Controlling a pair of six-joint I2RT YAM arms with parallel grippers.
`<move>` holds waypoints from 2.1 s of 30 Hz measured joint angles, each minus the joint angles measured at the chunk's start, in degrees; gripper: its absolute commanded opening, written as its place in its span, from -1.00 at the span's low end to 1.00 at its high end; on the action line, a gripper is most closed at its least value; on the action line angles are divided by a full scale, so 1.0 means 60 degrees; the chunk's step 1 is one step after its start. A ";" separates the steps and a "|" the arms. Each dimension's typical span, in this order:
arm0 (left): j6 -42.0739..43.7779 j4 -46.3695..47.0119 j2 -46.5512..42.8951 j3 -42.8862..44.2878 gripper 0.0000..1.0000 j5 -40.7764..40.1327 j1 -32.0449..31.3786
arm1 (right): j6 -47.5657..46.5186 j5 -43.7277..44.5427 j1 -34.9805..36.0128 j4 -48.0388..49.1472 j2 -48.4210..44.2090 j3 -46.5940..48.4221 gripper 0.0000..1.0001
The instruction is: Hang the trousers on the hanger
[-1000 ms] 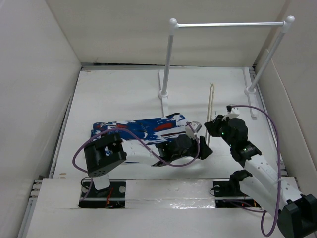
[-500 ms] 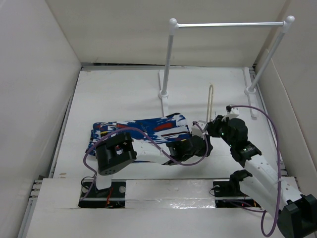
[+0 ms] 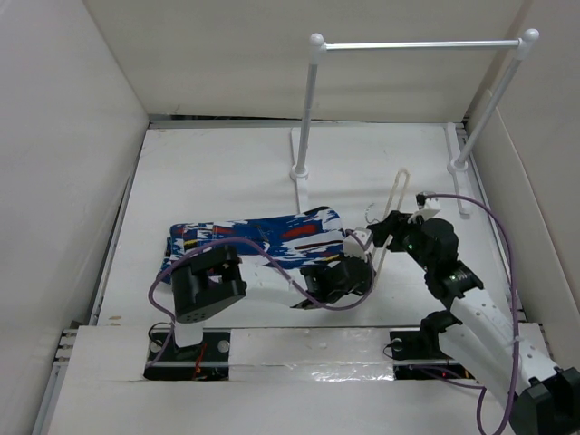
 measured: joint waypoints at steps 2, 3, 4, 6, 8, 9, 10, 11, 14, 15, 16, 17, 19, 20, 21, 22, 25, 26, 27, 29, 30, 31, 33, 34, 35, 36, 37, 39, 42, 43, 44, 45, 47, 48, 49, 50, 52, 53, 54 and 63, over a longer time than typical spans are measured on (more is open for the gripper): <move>-0.0084 0.0251 -0.0295 -0.0601 -1.00 -0.0007 -0.0011 | -0.0244 -0.0164 0.0000 -0.0317 -0.0342 0.0091 0.62; -0.0160 0.0302 -0.0455 -0.0885 -1.00 -0.0025 -0.0011 | -0.0372 -0.0262 0.0000 -0.0528 -0.0521 0.0171 0.68; -0.0255 0.0412 -0.0597 -0.1162 -1.00 -0.0029 -0.0011 | -0.0492 -0.0368 0.0000 -0.0732 -0.0725 0.0248 0.70; -0.0466 0.0634 -0.0827 -0.1614 -1.00 -0.0033 -0.0004 | -0.0718 -0.0554 0.0000 -0.1140 -0.1220 0.0353 0.70; -0.0681 0.1045 -0.0994 -0.2000 -1.00 -0.0036 -0.0004 | -0.0914 -0.0710 0.0000 -0.1610 -0.1756 0.0459 0.67; -0.0780 0.1224 -0.1067 -0.2167 -1.00 -0.0069 -0.0029 | -0.1002 -0.0787 0.0000 -0.1821 -0.2004 0.0499 0.50; -0.0896 0.1384 -0.1122 -0.2310 -1.00 -0.0113 -0.0066 | -0.1104 -0.0852 0.0000 -0.2011 -0.2240 0.0521 0.32; -0.0943 0.1446 -0.1144 -0.2375 -1.00 -0.0138 -0.0084 | -0.1180 -0.0925 0.0000 -0.2178 -0.2481 0.0532 -0.23; -0.1286 0.1836 -0.1370 -0.2841 -1.00 -0.0565 -0.0437 | -0.1308 -0.1158 0.0000 -0.2532 -0.2976 0.0525 -0.90; -0.1406 0.1960 -0.1450 -0.3002 -1.00 -0.0754 -0.0597 | -0.1348 -0.1239 0.0000 -0.2594 -0.3067 0.0495 -1.00; -0.1526 0.2062 -0.1545 -0.3140 -1.00 -0.0998 -0.0780 | -0.1359 -0.1370 0.0000 -0.2616 -0.3115 0.0448 -1.00; -0.1694 0.2171 -0.1614 -0.3279 -1.00 -0.1264 -0.0969 | -0.1370 -0.1515 0.0000 -0.2539 -0.3129 0.0346 -1.00; -0.2087 0.2335 -0.1665 -0.3483 -1.00 -0.1854 -0.1344 | -0.1370 -0.1847 0.0000 -0.2361 -0.3027 -0.0007 -1.00; -0.2277 0.2426 -0.1665 -0.3563 -1.00 -0.2248 -0.1566 | -0.1377 -0.2033 0.0000 -0.2244 -0.2918 -0.0226 -1.00; -0.2495 0.2426 -0.1665 -0.3628 -1.00 -0.2608 -0.1712 | -0.1373 -0.2200 0.0000 -0.2157 -0.2758 -0.0426 -1.00; -0.2721 0.2433 -0.1657 -0.3683 -1.00 -0.2922 -0.1847 | -0.1373 -0.2353 0.0000 -0.2106 -0.2557 -0.0594 -1.00; -0.3373 0.2430 -0.1552 -0.3752 -1.00 -0.3719 -0.1993 | -0.1373 -0.2677 0.0000 -0.1927 -0.2062 -0.0892 -1.00; -0.3581 0.2422 -0.1490 -0.3759 -1.00 -0.3993 -0.1989 | -0.1377 -0.2769 0.0000 -0.1883 -0.1978 -0.0965 -1.00; -0.3770 0.2412 -0.1413 -0.3763 -1.00 -0.4233 -0.1956 | -0.1373 -0.2849 0.0000 -0.1821 -0.1956 -0.1027 -1.00; -0.4054 0.2364 -0.1282 -0.3767 -1.00 -0.4546 -0.1861 | -0.1373 -0.2958 0.0000 -0.1657 -0.1985 -0.1118 -1.00; -0.4160 0.2339 -0.1220 -0.3767 -1.00 -0.4674 -0.1789 | -0.1341 -0.2973 0.0000 -0.1523 -0.1989 -0.1158 -0.94; -0.4248 0.2331 -0.1166 -0.3767 -1.00 -0.4790 -0.1716 | -0.1300 -0.2983 0.0000 -0.1300 -0.1989 -0.1239 -0.85; -0.4382 0.2335 -0.1071 -0.3767 -1.00 -0.4943 -0.1555 | -0.1217 -0.2983 0.0000 -0.0838 -0.1858 -0.1428 -0.76; -0.4466 0.2335 -0.1027 -0.3767 -1.00 -0.4951 -0.1424 | -0.1209 -0.2976 0.0000 -0.0619 -0.1661 -0.1486 -0.75; -0.4517 0.2371 -0.0991 -0.3770 -1.00 -0.4900 -0.1330 | -0.1228 -0.2980 0.0000 -0.0415 -0.1381 -0.1519 -0.75; -0.4546 0.2470 -0.0962 -0.3781 -1.00 -0.4830 -0.1217 | -0.1246 -0.2983 0.0000 -0.0215 -0.0994 -0.1530 -0.74; -0.4546 0.2597 -0.0951 -0.3810 -1.00 -0.4765 -0.1111 | -0.1271 -0.3013 0.0000 0.0036 -0.0535 -0.1530 -0.73; -0.4535 0.2765 -0.0947 -0.3829 -1.00 -0.4681 -0.0994 | -0.1326 -0.3071 0.0000 0.0539 0.0401 -0.1523 -0.70; -0.4543 0.2983 -0.0823 -0.3829 -1.00 -0.4554 -0.0965 | -0.1421 -0.3169 0.0000 0.1184 0.1894 -0.1472 -0.63; -0.4550 0.3027 -0.0750 -0.3832 -1.00 -0.4492 -0.0965 | -0.1464 -0.3228 0.0000 0.1362 0.2313 -0.1417 -0.60; -0.4561 0.3078 -0.0659 -0.3832 -1.00 -0.4426 -0.0965 | -0.1501 -0.3289 0.0000 0.1545 0.2732 -0.1330 -0.58; -0.4575 0.3140 -0.0568 -0.3832 -1.00 -0.4357 -0.0969 | -0.1526 -0.3337 0.0000 0.1749 0.3104 -0.1231 -0.54; -0.4594 0.3289 -0.0397 -0.3832 -1.00 -0.4211 -0.0969 | -0.1566 -0.3435 0.0000 0.2189 0.3745 -0.1045 -0.53; -0.4601 0.3391 -0.0328 -0.3832 -1.00 -0.4146 -0.0969 | -0.1581 -0.3464 0.0000 0.2419 0.4000 -0.0976 -0.53; -0.4615 0.3479 -0.0262 -0.3832 -1.00 -0.4069 -0.0969 | -0.1592 -0.3472 0.0000 0.2572 0.4160 -0.0925 -0.54; -0.4626 0.3555 -0.0204 -0.3832 -1.00 -0.4007 -0.0969 | -0.1596 -0.3472 0.0007 0.2710 0.4280 -0.0889 -0.53; -0.4663 0.3665 -0.0109 -0.3832 -1.00 -0.3912 -0.0969 | -0.1596 -0.3406 0.0044 0.2925 0.4353 -0.0849 -0.52; -0.4688 0.3694 -0.0087 -0.3832 -1.00 -0.3883 -0.0965 | -0.1596 -0.3333 0.0084 0.2954 0.4353 -0.0809 -0.51; -0.4707 0.3712 -0.0073 -0.3832 -1.00 -0.3872 -0.0965 | -0.1599 -0.3275 0.0127 0.2965 0.4397 -0.0732 -0.43; -0.4761 0.3785 -0.0018 -0.3832 -1.00 -0.3854 -0.0969 | -0.1745 -0.2779 0.0328 0.3246 0.6204 0.0390 -0.06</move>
